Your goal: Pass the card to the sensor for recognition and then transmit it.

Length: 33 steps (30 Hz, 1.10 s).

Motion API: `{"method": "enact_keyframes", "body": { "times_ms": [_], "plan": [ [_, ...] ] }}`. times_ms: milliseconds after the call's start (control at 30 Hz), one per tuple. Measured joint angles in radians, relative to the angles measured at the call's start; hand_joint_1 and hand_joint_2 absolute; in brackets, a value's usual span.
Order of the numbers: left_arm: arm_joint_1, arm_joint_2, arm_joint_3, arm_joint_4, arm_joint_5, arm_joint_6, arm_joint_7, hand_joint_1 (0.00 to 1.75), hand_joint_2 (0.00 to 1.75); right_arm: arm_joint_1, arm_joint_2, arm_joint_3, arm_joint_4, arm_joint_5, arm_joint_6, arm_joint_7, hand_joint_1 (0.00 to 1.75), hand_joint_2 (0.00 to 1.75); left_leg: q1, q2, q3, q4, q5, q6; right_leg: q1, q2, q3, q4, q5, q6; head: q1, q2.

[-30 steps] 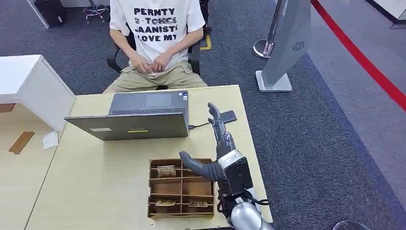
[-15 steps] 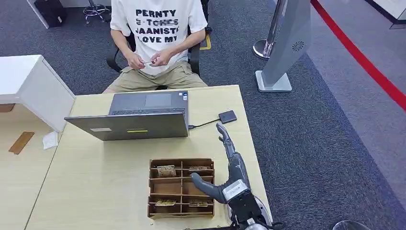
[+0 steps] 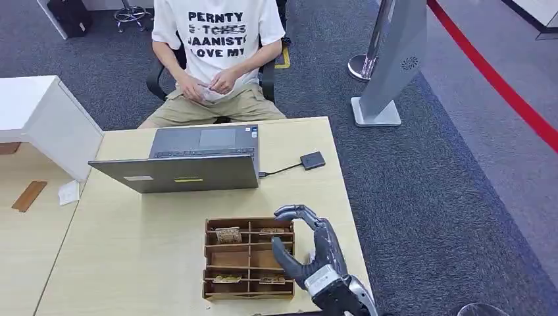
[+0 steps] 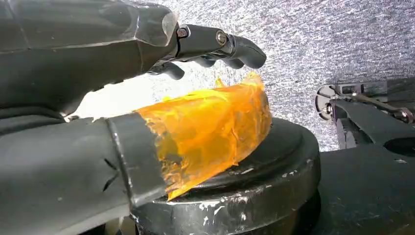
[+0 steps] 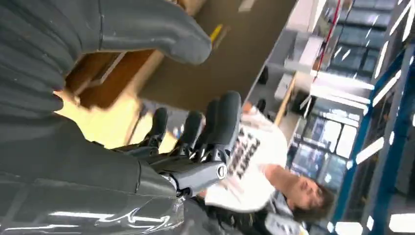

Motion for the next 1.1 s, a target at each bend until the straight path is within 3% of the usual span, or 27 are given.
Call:
{"method": "enact_keyframes", "body": {
  "times_ms": [33, 67, 600, 1000, 1033, 1100],
  "plan": [
    [0.0, 0.0, 0.0, 0.0, 0.0, 0.0, 0.0, 0.0, 0.0, 0.001, -0.002, 0.0, 0.0, -0.045, 0.031, -0.002, 0.0, 1.75, 0.0, 0.0, 0.0, 0.0, 0.0, 0.0, 0.0, 0.0, 0.0, 0.0, 0.0, 0.0, 0.0, 0.0],
    [0.0, 0.0, 0.0, 0.0, -0.001, 0.0, 0.0, 0.0, 0.0, 0.003, -0.003, 0.0, 0.0, -0.093, 0.066, -0.005, 0.0, 0.0, 0.0, 0.0, 0.0, 0.0, 0.0, 0.0, 0.0, 0.0, 0.0, 0.0, 0.0, 0.0, 0.0, 0.0],
    [0.0, 0.0, 0.0, 0.0, -0.023, -0.004, 0.001, 0.0, 0.0, 0.023, -0.039, 0.0, -0.01, -0.402, 0.385, -0.021, 0.0, 0.0, 0.0, 0.0, 0.0, 0.0, 0.0, 0.0, 0.0, 0.0, 0.0, 0.0, 0.0, 0.0, 0.0, 0.0],
    [0.0, 0.001, 0.0, 0.0, -0.027, -0.006, 0.003, 0.0, 0.0, 0.024, -0.055, 0.0, -0.011, -0.421, 0.427, -0.022, 0.0, 0.0, 0.0, 0.0, 0.0, 0.0, 0.0, 0.0, 0.0, 0.0, 0.0, 0.0, 0.0, 0.0, 0.0, 0.0],
    [0.0, 0.001, 0.0, 0.0, -0.027, -0.006, 0.003, 0.0, 0.0, 0.024, -0.056, 0.0, -0.011, -0.421, 0.429, -0.022, 0.0, 1.75, 0.0, 0.0, 0.0, 0.0, 0.0, 0.0, 0.0, 0.0, 0.0, 0.0, 0.0, 0.0, 0.0, 0.0],
    [0.0, 0.001, 0.0, 0.0, -0.027, -0.007, 0.003, 0.0, 0.0, 0.025, -0.058, 0.0, -0.011, -0.421, 0.433, -0.024, 0.0, 1.75, 0.0, 0.0, 0.0, 0.0, 0.0, 0.0, 0.0, 0.0, 0.0, 0.0, 0.0, 0.0, 0.0, 0.0]
  ]
}}
